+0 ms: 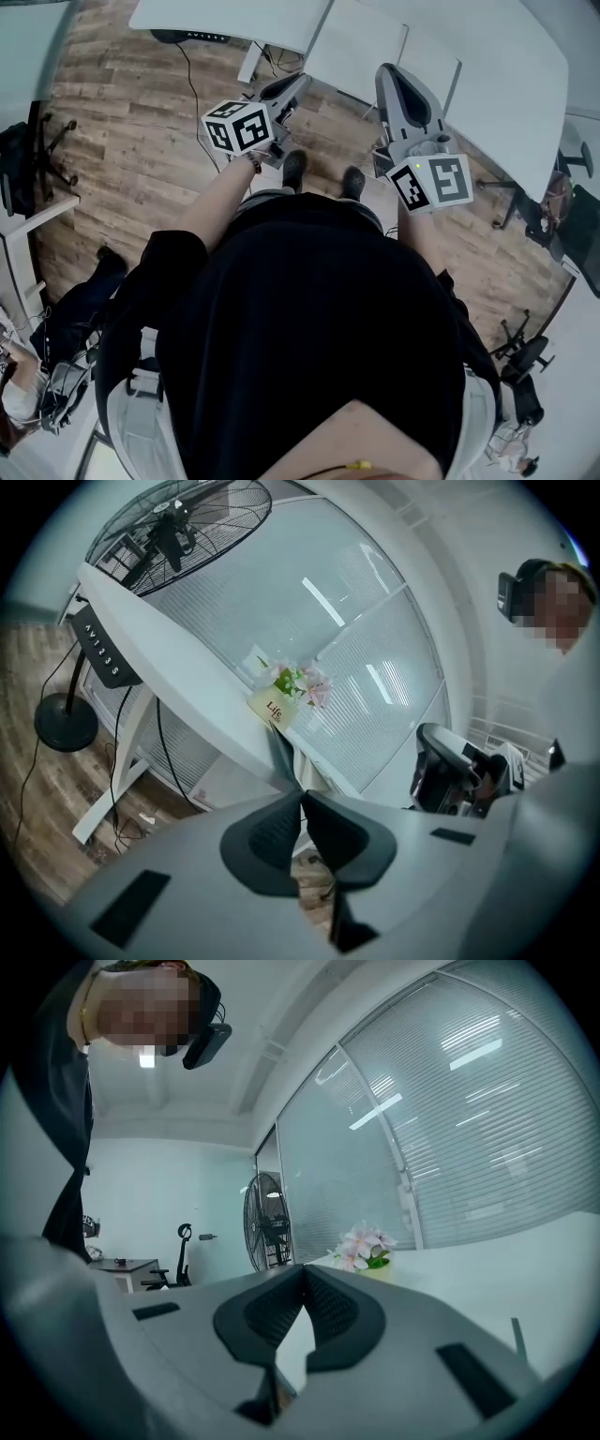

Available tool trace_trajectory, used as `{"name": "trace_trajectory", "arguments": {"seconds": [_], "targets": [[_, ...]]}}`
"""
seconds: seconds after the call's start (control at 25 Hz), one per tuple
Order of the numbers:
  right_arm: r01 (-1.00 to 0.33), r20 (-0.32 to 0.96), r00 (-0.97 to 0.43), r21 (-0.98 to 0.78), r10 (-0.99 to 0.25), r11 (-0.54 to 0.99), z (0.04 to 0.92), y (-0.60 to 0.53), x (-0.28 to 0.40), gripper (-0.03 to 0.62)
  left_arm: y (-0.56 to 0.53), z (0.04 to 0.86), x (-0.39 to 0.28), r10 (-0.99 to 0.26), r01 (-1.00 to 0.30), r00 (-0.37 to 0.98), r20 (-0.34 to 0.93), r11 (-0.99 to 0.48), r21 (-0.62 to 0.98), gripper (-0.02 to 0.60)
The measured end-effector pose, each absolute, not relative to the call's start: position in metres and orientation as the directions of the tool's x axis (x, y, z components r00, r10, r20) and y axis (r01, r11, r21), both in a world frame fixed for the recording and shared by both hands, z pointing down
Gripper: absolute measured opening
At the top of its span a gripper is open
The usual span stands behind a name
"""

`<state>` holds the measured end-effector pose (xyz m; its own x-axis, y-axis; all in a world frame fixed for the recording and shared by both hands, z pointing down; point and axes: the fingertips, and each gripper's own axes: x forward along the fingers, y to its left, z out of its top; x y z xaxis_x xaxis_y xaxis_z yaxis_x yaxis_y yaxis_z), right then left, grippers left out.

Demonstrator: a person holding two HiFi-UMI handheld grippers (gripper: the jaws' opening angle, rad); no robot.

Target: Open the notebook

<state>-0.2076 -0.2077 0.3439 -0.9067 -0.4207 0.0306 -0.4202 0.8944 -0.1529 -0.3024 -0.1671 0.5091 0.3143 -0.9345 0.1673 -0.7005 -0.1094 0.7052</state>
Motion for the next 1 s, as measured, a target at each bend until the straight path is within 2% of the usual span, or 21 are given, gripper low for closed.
{"name": "trace_trajectory", "arguments": {"seconds": [0.64,1.0], "targets": [[-0.421,0.063,-0.907,-0.156,-0.416,0.894,0.362,-0.212,-0.228,0.005,-0.169,0.530,-0.298,-0.915,-0.664,0.362,0.179,-0.119,0.738,0.031],[-0.416,0.059,-0.909,-0.158,-0.412,0.896,0.359,-0.209,-0.237,0.005,-0.166,0.535,-0.307,-0.910,-0.652,0.373,0.180,-0.119,0.749,0.052]]}}
